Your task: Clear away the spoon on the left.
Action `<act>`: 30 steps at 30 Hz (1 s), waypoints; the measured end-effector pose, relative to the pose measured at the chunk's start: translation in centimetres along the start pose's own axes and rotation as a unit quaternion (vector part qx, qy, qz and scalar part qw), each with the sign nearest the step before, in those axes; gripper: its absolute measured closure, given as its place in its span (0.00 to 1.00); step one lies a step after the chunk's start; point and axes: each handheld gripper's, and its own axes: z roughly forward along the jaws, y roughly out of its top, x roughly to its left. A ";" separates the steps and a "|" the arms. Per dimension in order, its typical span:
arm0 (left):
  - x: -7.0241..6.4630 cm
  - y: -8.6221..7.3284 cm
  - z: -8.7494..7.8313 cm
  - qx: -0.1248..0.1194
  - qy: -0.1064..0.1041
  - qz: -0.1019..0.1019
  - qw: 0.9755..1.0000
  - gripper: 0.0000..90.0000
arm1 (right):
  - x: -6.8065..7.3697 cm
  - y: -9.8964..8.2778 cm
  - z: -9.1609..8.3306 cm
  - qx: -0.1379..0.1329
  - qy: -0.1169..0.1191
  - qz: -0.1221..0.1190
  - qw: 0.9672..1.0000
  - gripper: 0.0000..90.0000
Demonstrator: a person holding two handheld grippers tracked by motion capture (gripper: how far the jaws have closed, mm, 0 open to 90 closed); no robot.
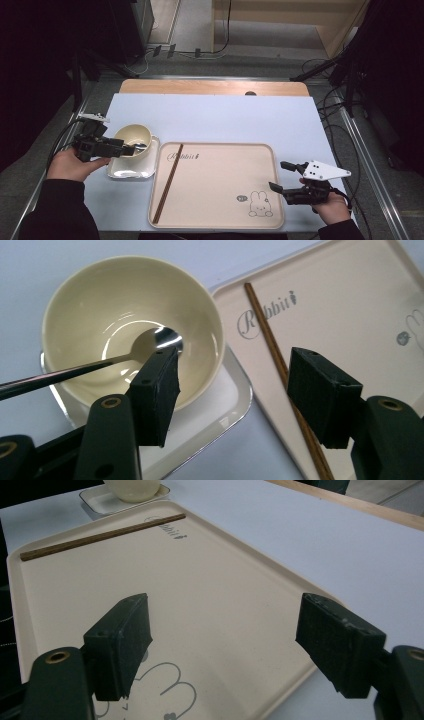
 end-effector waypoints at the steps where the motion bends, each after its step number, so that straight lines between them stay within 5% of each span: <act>1: 0.4 0.2 -0.2 -0.005 -0.003 0.007 1.000 0.42 | 0.0 0.0 0.0 0.001 0.000 -0.001 1.000 0.24; 9: 2.8 0.8 -0.5 0.005 0.015 0.015 1.000 0.43 | 0.0 0.0 0.0 0.001 0.000 0.000 1.000 0.24; 12: 4.0 1.2 -0.9 -0.002 0.014 0.001 1.000 0.44 | 0.0 0.0 0.0 0.001 0.000 -0.001 1.000 0.24; 20: 6.8 2.1 -1.1 0.026 0.042 0.008 0.999 0.46 | 0.0 0.0 0.0 0.002 0.000 -0.001 1.000 0.24; 30: 8.9 2.7 -0.6 0.030 0.033 0.007 0.999 0.47 | 0.0 0.0 0.0 0.001 0.000 -0.002 1.000 0.24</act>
